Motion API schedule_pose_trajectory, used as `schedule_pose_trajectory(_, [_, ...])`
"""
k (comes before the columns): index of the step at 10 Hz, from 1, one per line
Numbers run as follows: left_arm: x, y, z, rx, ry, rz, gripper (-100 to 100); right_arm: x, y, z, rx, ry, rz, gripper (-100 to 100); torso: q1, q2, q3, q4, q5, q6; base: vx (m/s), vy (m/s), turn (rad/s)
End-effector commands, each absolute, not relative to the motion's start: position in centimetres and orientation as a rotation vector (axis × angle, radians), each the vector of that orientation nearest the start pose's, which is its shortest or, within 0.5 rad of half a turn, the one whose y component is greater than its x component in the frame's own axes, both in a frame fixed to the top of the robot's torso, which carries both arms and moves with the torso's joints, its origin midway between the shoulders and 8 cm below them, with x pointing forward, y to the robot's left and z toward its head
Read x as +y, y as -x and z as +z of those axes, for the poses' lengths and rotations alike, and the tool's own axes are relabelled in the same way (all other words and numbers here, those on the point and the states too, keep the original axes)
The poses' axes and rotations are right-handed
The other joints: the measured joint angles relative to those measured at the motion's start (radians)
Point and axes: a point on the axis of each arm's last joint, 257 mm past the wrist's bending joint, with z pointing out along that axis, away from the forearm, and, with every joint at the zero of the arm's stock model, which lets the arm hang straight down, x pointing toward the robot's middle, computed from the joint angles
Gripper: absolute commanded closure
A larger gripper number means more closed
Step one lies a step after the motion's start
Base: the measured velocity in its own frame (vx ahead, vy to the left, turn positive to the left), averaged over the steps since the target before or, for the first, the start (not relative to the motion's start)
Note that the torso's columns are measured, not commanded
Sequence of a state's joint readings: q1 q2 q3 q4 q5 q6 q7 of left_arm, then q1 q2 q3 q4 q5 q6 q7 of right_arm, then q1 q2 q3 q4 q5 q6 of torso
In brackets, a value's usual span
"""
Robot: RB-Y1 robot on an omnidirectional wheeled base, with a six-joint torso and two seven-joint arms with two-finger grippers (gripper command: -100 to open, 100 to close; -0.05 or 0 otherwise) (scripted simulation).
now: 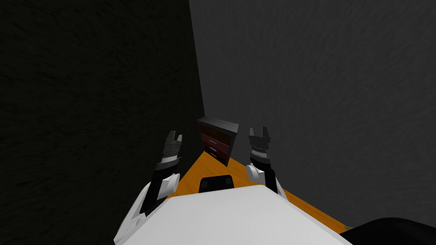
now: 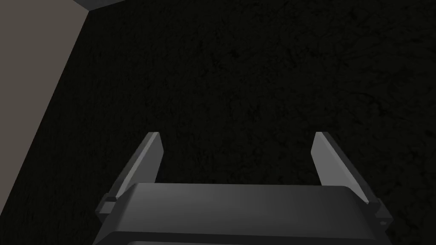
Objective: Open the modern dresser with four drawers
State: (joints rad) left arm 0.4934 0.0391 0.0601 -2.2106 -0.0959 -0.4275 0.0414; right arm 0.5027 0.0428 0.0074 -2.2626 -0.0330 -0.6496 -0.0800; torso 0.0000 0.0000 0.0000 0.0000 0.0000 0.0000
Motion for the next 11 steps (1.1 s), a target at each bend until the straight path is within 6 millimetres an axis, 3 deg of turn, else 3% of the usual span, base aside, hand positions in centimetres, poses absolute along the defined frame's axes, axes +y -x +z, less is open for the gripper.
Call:
schedule_pose_trajectory(1, [29.38,-36.68,-1.91,0.774,0.692,-1.185,0,-28.26,-31.87,4.28,0.441,-0.627,1.426,0,0.000,0.040,-0.082,0.041,0.000,0.000,0.000,0.000,0.000])
schedule_pose_trajectory(9, [29.38,-36.68,-1.90,0.774,0.691,-1.185,0,-28.26,-31.87,4.30,0.441,-0.627,1.426,0,0.000,0.618,-1.234,0.617,0.000,0.000,0.000,0.000,0.000])
schedule_pose_trajectory(10, [29.08,-36.91,-1.99,0.810,0.679,-1.185,-100,-28.26,-31.87,4.30,0.441,-0.627,1.426,0,0.000,0.691,-1.382,0.691,0.000,0.000,0.022,0.001,-0.077])
schedule_pose_trajectory(11, [28.95,-37.04,-2.06,0.827,0.677,-1.185,-100,-28.26,-31.88,4.28,0.441,-0.627,1.426,0,0.000,0.724,-1.451,0.724,0.000,0.000,0.035,0.005,-0.086])
